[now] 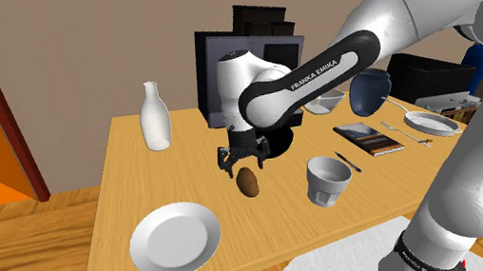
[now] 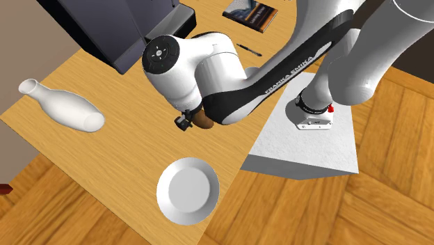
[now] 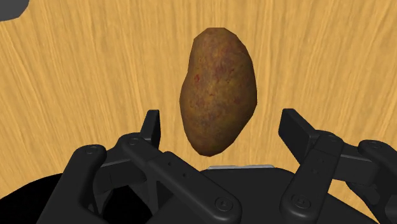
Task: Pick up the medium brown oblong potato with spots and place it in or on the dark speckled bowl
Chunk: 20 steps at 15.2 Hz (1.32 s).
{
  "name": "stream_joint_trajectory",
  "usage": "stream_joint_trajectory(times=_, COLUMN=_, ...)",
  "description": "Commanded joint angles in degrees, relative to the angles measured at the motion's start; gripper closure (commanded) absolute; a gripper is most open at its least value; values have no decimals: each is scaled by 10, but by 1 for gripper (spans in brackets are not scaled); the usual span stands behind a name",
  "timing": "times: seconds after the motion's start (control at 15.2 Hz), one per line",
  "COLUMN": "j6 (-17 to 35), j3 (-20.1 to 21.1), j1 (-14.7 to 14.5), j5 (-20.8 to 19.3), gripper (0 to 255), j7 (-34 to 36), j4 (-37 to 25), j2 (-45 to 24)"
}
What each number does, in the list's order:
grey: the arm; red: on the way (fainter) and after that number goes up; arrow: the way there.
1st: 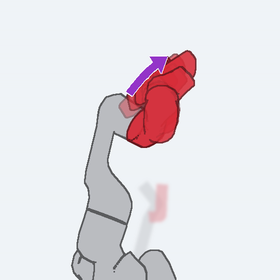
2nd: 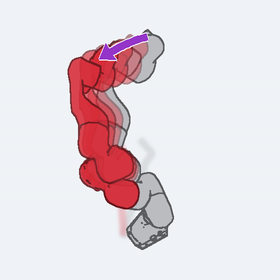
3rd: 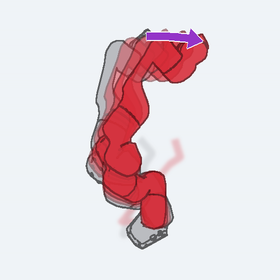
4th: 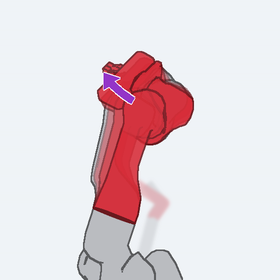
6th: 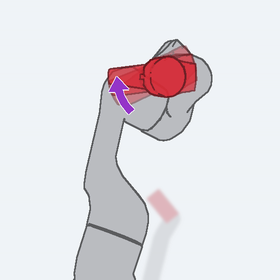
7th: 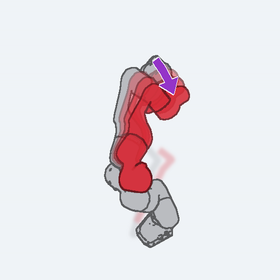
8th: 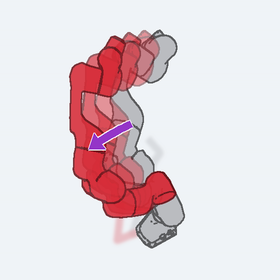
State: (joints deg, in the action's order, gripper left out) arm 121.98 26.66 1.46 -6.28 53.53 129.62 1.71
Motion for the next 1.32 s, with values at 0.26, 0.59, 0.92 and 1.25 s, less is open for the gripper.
stream_joint_trajectory(times=0.26, j6=45, j3=-1, j1=2, j5=-19, gripper=0, j7=18, j4=21, j2=-28)
stream_joint_trajectory(times=0.59, j6=49, j3=-1, j1=2, j5=-21, gripper=0, j7=20, j4=23, j2=-30)
stream_joint_trajectory(times=0.92, j6=49, j3=-1, j1=2, j5=-21, gripper=255, j7=20, j4=23, j2=-30)
stream_joint_trajectory(times=1.25, j6=49, j3=-1, j1=2, j5=-21, gripper=255, j7=19, j4=24, j2=-30)
